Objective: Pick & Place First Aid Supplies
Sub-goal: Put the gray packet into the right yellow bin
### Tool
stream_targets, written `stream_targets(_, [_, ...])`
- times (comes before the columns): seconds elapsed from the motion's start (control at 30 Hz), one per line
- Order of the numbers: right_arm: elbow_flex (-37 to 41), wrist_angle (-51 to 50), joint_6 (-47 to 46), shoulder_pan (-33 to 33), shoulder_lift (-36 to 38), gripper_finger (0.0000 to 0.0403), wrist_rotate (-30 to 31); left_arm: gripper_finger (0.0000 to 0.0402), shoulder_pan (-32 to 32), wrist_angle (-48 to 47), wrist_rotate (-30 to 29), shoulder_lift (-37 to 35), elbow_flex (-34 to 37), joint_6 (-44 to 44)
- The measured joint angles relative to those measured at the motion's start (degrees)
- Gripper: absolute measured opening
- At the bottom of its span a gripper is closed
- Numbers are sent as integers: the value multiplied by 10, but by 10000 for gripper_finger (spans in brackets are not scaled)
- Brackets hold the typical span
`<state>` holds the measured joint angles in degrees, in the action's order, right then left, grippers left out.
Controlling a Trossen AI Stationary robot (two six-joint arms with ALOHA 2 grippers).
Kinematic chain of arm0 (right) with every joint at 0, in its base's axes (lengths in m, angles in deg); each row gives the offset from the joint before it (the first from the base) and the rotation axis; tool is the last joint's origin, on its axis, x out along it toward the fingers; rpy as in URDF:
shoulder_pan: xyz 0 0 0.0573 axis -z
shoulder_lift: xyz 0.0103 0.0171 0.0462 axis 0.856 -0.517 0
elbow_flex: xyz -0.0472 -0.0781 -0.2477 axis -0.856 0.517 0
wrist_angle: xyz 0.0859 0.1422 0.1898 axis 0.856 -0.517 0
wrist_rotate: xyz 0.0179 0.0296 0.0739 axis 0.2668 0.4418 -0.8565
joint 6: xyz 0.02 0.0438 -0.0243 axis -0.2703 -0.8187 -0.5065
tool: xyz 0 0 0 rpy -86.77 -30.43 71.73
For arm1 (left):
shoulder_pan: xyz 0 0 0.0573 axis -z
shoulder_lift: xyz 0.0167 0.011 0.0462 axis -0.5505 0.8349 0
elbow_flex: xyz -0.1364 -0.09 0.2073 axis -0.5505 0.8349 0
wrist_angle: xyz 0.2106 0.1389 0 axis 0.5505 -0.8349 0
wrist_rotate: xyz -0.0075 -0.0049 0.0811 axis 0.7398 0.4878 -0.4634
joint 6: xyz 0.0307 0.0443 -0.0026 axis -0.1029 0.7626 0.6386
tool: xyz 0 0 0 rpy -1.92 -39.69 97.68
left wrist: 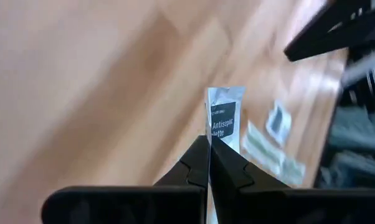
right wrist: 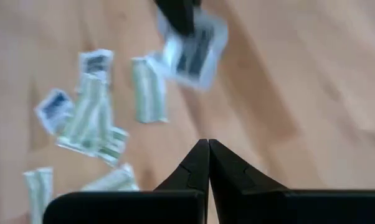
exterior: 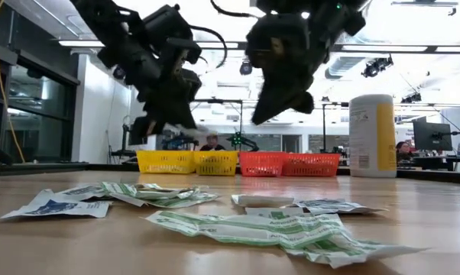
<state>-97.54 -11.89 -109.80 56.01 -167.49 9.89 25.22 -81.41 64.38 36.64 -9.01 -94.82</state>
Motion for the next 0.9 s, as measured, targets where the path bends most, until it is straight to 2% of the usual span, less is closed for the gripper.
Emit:
stream_targets(0.17, [0, -80, 18, 32, 44, 1, 28, 0, -58, -11, -102, -55, 0, -1])
stream_targets(0.27, [0, -91, 37, 53, 63, 0, 42, 0, -97, -10, -149, -70, 0, -11])
stream_targets(0.47, [0, -94, 81, 92, 72, 1, 43, 0, -173, 17, -169, -68, 0, -16])
stream_targets(0.6, [0, -96, 113, 115, 71, 2, 40, 0, -209, 21, -210, -68, -9, -30])
stream_targets(0.73, [0, -99, 141, 139, 71, 1, 29, 0, -241, 21, -233, -66, -41, -28])
stream_targets(0.9, [0, -99, 173, 169, 71, 2, 18, 0, -265, -13, -232, -23, -112, -2])
